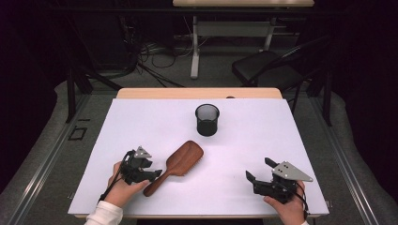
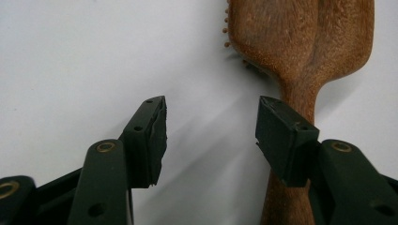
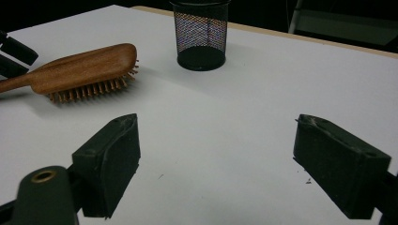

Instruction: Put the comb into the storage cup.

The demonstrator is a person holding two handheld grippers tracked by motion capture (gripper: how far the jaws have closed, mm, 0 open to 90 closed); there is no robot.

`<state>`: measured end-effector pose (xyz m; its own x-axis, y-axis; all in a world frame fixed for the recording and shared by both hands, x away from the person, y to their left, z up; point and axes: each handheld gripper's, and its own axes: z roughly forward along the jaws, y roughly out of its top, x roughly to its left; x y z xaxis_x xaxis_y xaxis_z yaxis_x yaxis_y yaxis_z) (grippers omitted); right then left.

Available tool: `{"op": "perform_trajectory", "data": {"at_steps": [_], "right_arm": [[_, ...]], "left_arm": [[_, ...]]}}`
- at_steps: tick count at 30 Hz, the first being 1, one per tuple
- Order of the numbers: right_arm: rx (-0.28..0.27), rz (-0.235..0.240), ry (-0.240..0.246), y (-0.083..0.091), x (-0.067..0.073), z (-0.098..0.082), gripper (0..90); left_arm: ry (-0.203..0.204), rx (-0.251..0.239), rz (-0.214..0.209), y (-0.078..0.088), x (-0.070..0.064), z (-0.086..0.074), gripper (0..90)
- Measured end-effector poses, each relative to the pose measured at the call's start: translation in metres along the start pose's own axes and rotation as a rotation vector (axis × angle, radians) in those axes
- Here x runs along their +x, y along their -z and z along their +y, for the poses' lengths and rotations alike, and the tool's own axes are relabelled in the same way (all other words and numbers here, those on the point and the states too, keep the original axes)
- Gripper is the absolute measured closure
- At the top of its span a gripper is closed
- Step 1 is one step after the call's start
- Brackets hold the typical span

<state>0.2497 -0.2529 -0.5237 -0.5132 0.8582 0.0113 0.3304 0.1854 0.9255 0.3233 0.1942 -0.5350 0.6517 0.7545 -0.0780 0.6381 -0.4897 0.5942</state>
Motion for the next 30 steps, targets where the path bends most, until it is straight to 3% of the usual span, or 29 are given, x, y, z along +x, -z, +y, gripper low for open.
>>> {"op": "perform_trajectory", "data": {"at_steps": [6,16,21,30], "right_arm": [[0.002,0.0,0.002,0.0,0.0,0.0,14.6],[0.002,0.002,0.001,0.0,0.0,0.0,14.6],[0.003,0.002,0.002,0.0,0.0,0.0,14.6],[0.003,0.003,0.002,0.0,0.0,0.0,14.6]], "left_arm": [[0.033,-0.035,-0.025,0.007,0.006,0.0,37.8],[0.048,-0.07,-0.044,0.014,0.013,0.0,37.9],[0.026,-0.066,-0.053,0.016,0.012,0.0,37.2],[-0.001,-0.078,-0.044,0.015,0.009,0.002,20.0]]}}
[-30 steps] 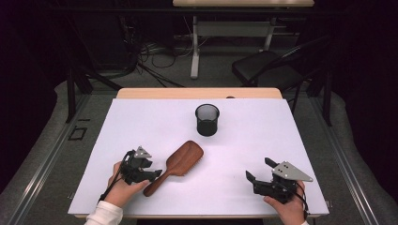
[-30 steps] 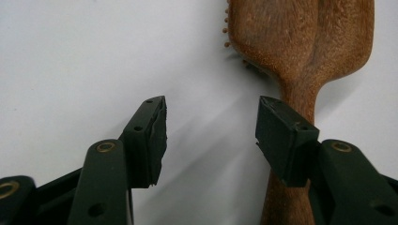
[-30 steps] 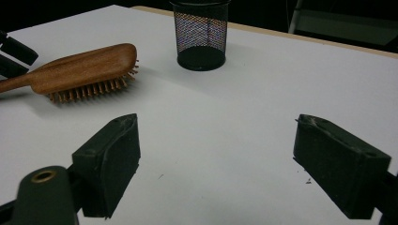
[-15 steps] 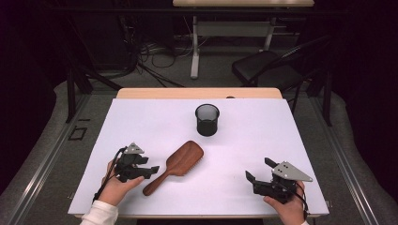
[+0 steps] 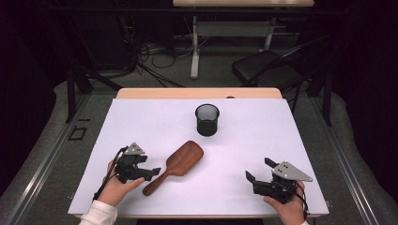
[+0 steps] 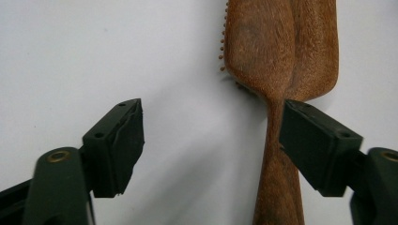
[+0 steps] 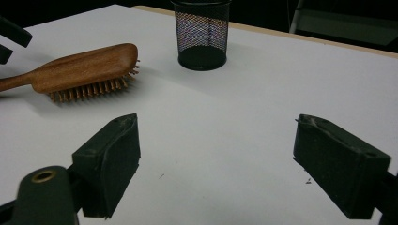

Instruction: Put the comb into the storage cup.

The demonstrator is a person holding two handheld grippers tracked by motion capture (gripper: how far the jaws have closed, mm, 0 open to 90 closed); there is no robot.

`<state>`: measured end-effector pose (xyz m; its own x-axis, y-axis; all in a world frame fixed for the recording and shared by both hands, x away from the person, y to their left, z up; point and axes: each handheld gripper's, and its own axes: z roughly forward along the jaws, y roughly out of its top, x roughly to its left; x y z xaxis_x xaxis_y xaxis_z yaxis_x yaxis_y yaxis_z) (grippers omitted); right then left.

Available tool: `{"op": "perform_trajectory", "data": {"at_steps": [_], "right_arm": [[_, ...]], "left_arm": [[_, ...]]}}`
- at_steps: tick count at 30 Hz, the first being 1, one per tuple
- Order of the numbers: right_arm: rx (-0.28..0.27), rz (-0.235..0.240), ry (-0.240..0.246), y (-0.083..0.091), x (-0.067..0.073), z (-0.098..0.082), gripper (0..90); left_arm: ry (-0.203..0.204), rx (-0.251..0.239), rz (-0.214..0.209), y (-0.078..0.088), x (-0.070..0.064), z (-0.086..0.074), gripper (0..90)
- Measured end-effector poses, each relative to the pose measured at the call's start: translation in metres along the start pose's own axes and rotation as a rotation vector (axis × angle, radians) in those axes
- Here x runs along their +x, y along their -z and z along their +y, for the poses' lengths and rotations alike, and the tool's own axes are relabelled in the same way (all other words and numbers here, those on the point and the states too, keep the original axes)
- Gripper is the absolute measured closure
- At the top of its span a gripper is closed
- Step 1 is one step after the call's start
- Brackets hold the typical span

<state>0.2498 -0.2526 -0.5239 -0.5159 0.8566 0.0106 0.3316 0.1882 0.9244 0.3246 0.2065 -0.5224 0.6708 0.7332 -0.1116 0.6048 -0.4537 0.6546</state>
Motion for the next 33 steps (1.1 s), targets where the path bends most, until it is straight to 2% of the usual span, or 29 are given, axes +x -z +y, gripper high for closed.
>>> {"op": "perform_trajectory", "data": {"at_steps": [5,10,14,19,27,33], "right_arm": [[-0.001,0.001,0.0,0.0001,0.0002,0.0,14.6],[-0.001,0.0,-0.001,0.0,0.0003,0.0,14.6],[0.0,0.0,0.0,0.0001,0.0003,0.0001,14.6],[-0.001,0.001,0.0,-0.0001,0.0003,0.0,14.6],[-0.001,0.0,0.0,-0.0002,0.0003,0.0,14.6],[-0.004,0.002,-0.002,-0.0006,0.0007,-0.0001,14.6]], "left_arm": [[0.014,-0.02,0.009,0.0013,0.0009,-0.0002,16.1],[0.037,-0.033,-0.004,0.0032,0.001,0.0001,14.7],[0.064,-0.041,-0.037,0.0039,0.0009,0.0002,11.7],[0.076,-0.045,-0.05,0.0039,0.001,0.0,6.7],[0.061,-0.028,-0.071,0.0037,-0.0002,0.0002,0.4],[0.04,-0.009,-0.062,0.0029,-0.003,0.0008,0.5]]}}
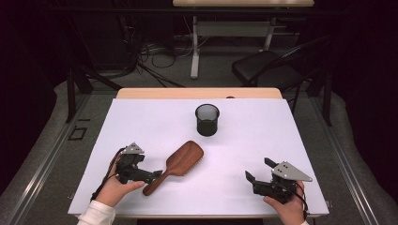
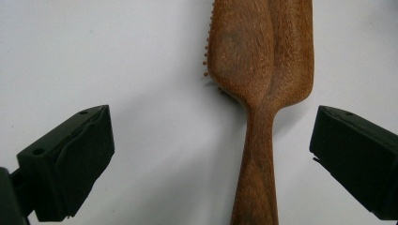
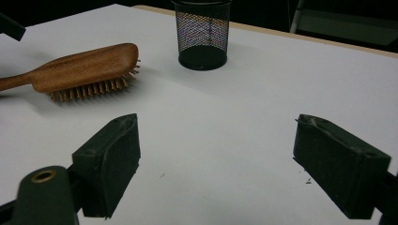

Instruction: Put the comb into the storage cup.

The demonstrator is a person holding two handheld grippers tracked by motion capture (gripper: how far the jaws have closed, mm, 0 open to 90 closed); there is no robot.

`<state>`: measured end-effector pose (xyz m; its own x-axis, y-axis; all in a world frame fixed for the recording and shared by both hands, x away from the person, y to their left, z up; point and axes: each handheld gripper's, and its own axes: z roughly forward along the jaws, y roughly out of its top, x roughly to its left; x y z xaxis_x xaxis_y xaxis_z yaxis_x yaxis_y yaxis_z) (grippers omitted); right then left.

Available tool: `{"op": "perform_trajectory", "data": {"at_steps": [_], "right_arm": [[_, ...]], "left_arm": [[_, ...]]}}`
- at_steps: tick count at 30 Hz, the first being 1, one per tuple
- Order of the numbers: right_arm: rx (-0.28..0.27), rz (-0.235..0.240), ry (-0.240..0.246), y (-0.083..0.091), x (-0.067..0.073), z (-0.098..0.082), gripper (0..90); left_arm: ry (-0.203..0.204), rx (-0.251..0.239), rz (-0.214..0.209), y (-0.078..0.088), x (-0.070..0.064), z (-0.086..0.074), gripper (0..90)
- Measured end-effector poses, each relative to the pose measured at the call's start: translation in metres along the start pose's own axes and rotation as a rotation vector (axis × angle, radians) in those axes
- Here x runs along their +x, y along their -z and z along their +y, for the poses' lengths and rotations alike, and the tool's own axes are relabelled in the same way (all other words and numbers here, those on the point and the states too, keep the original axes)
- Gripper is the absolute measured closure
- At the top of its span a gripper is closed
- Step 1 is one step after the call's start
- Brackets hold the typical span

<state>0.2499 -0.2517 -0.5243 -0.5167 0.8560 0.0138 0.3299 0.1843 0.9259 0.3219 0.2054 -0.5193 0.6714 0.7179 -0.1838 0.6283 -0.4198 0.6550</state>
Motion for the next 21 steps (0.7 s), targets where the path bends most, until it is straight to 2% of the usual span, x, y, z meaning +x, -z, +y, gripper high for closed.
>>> {"op": "perform_trajectory", "data": {"at_steps": [7,11,17,21], "right_arm": [[0.003,0.0,0.004,-0.0002,-0.0001,-0.0001,14.6],[0.003,0.001,0.006,-0.0001,0.0,0.0,14.6],[0.005,0.001,0.004,-0.0007,0.0005,-0.0001,14.6],[0.006,0.001,0.004,-0.0007,0.0005,-0.0001,14.6]], "left_arm": [[-0.021,0.022,0.013,-0.0007,-0.0018,0.0002,0.5],[-0.017,0.021,0.01,0.0002,-0.0031,0.0006,0.5],[-0.049,0.052,0.029,0.0001,-0.0052,0.0015,0.5],[-0.054,0.055,0.03,-0.0015,-0.0066,0.0014,0.5]]}}
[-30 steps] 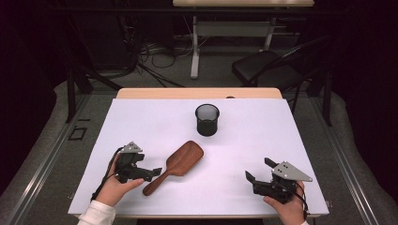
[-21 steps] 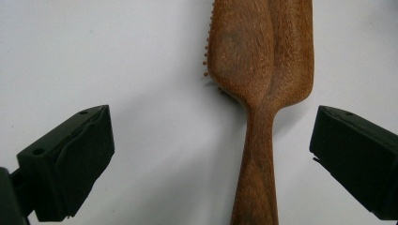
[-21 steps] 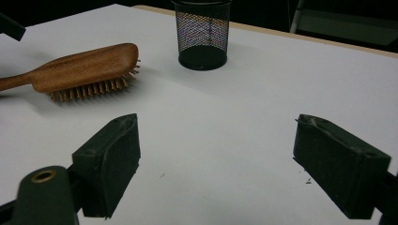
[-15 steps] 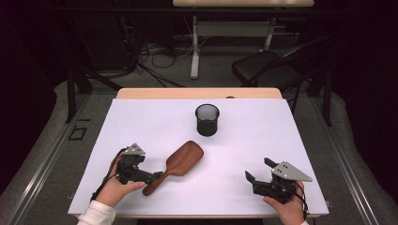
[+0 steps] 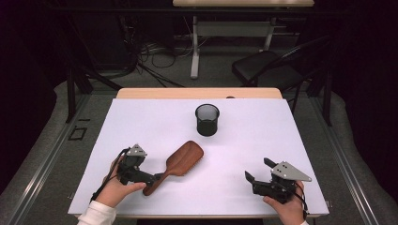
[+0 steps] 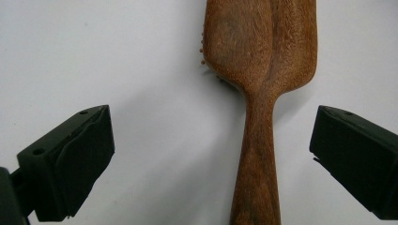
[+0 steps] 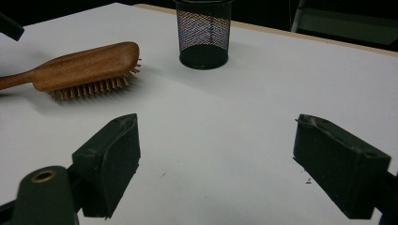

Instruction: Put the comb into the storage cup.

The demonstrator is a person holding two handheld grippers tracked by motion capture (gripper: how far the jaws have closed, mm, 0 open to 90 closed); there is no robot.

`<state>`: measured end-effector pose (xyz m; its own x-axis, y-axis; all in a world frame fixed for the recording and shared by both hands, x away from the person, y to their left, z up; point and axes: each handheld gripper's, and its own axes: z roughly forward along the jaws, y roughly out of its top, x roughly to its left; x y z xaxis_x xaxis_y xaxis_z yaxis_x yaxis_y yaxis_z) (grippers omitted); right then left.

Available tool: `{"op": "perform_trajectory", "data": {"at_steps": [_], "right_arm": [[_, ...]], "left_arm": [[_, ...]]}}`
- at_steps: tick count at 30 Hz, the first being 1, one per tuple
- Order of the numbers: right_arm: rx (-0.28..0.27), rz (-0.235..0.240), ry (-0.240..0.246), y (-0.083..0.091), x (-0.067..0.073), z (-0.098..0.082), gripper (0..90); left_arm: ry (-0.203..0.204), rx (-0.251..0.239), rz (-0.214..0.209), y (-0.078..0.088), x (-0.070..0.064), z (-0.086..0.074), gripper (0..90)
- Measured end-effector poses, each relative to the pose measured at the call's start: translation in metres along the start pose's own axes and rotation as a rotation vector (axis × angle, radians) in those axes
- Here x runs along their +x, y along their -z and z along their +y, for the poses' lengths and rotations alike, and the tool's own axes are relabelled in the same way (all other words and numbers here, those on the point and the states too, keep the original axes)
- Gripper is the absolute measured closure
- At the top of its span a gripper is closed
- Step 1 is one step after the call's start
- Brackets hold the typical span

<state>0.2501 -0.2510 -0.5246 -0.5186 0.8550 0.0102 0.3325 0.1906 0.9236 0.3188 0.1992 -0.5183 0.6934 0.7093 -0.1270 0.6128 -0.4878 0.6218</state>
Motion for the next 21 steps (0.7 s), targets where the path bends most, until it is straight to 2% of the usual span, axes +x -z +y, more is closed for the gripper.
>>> {"op": "perform_trajectory", "data": {"at_steps": [9,21], "right_arm": [[-0.002,0.001,0.0,0.0,0.0,0.0,14.6],[-0.001,0.001,0.0,0.0,0.0,0.0,14.6]], "left_arm": [[-0.012,0.023,0.002,-0.001,-0.004,0.001,0.6],[-0.046,0.076,0.0,-0.005,-0.01,0.003,2.8]]}}
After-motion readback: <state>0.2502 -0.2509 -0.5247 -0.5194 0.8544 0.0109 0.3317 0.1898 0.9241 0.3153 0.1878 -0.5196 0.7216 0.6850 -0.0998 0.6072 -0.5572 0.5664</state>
